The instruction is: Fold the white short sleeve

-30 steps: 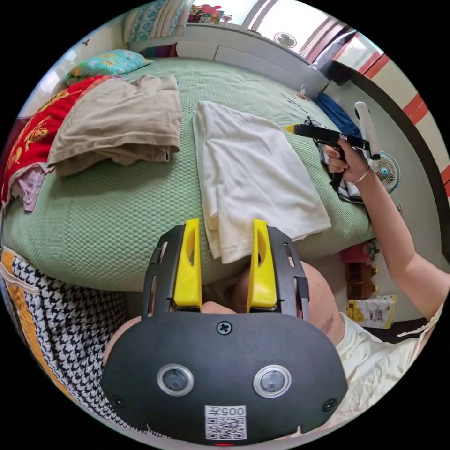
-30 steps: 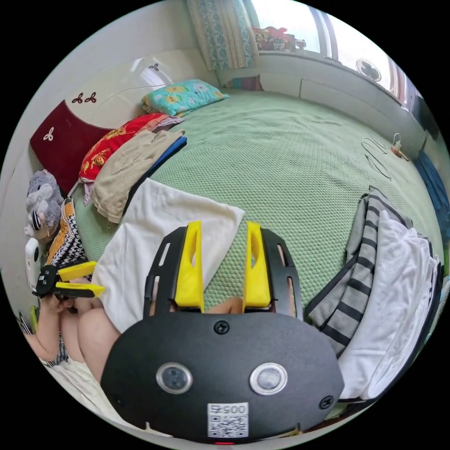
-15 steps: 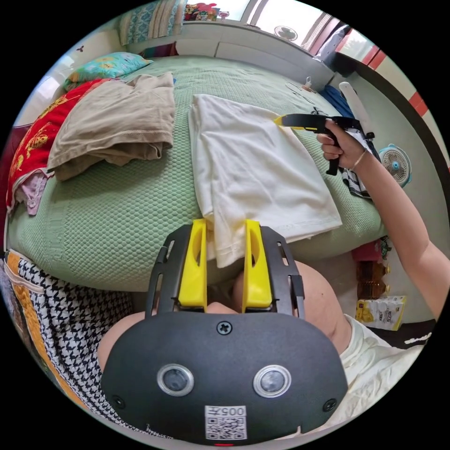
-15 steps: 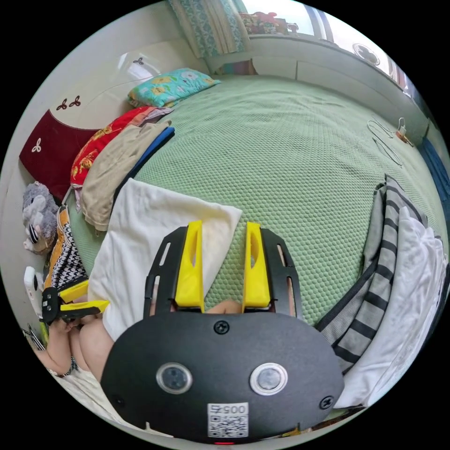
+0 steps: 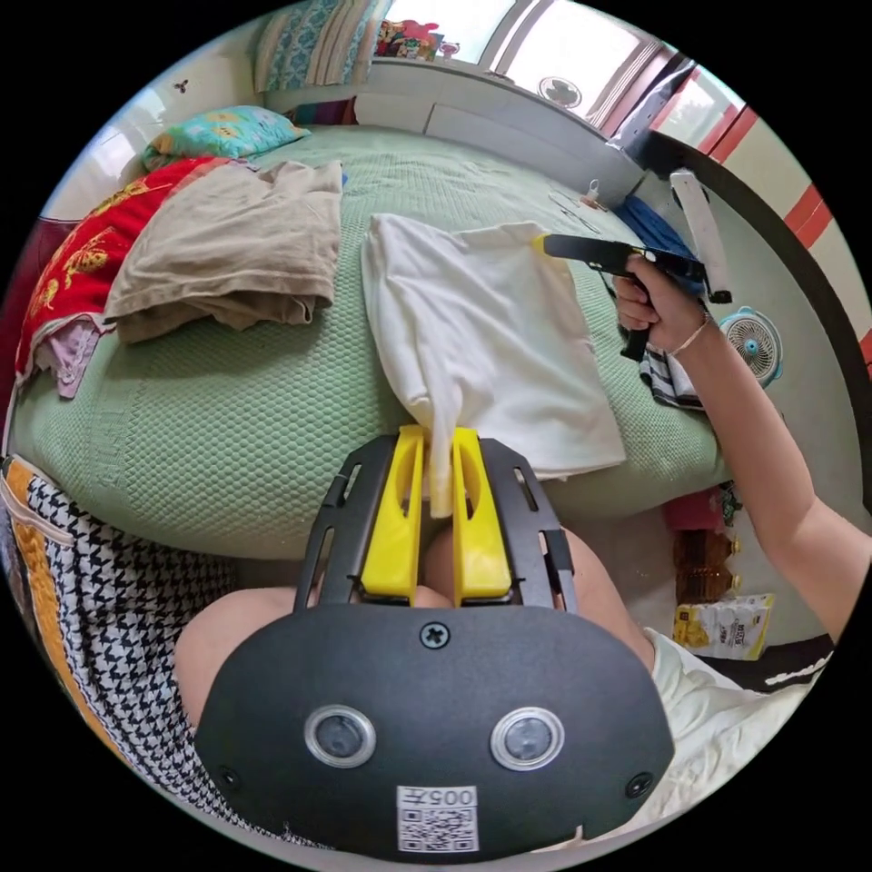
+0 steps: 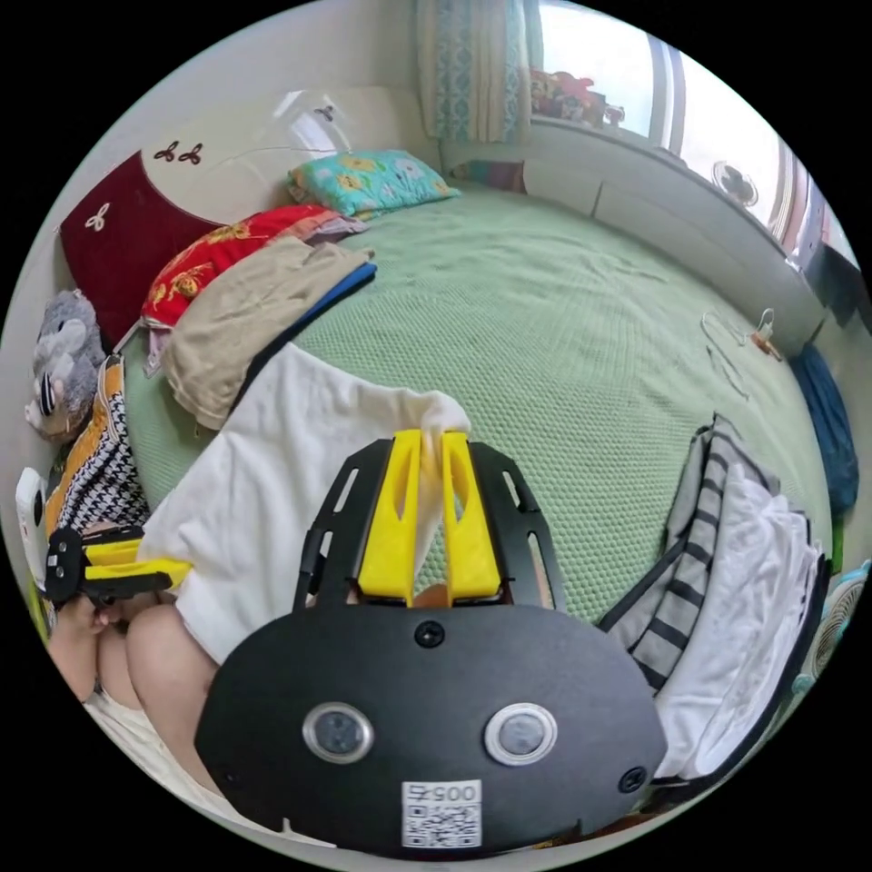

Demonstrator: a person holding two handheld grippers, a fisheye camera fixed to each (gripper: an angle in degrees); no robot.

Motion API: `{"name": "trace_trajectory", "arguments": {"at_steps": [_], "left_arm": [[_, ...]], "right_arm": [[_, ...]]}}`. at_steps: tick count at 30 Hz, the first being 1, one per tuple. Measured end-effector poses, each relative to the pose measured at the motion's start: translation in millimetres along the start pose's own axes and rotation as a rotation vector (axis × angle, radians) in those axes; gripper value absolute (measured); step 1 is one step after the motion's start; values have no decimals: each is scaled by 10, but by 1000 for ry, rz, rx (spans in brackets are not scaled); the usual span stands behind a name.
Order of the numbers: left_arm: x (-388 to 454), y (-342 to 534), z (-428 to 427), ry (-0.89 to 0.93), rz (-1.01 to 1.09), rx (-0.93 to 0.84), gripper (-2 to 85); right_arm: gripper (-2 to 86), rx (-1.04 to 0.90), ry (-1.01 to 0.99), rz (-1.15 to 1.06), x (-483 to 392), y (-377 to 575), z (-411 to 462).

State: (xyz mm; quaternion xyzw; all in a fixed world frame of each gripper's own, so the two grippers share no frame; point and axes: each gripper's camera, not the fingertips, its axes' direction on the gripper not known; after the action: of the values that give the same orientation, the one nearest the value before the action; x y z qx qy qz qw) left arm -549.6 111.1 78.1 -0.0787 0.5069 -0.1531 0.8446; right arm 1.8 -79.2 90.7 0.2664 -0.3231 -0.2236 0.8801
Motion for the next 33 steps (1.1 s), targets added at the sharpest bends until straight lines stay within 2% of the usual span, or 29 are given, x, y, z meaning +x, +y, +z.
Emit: {"name": "trace_trajectory", "arguments": {"at_steps": [8,12,25,33], "left_arm": [[121,62,-747,-78,25,94,60],[46,71,-1078,-52,24,106,61],[-265,26,-1939,-169,25,172,62],[-542,-234,-2511,-214,28,244,63]], "right_arm": [[0,158,75,-60,-574,-30,-715],[-10,232,83,-52,-807,-79,-1006],[-11,274,54,-103,-1589,-329,-1007],[-11,364,88,-159,-1969,-631,-1206]]}}
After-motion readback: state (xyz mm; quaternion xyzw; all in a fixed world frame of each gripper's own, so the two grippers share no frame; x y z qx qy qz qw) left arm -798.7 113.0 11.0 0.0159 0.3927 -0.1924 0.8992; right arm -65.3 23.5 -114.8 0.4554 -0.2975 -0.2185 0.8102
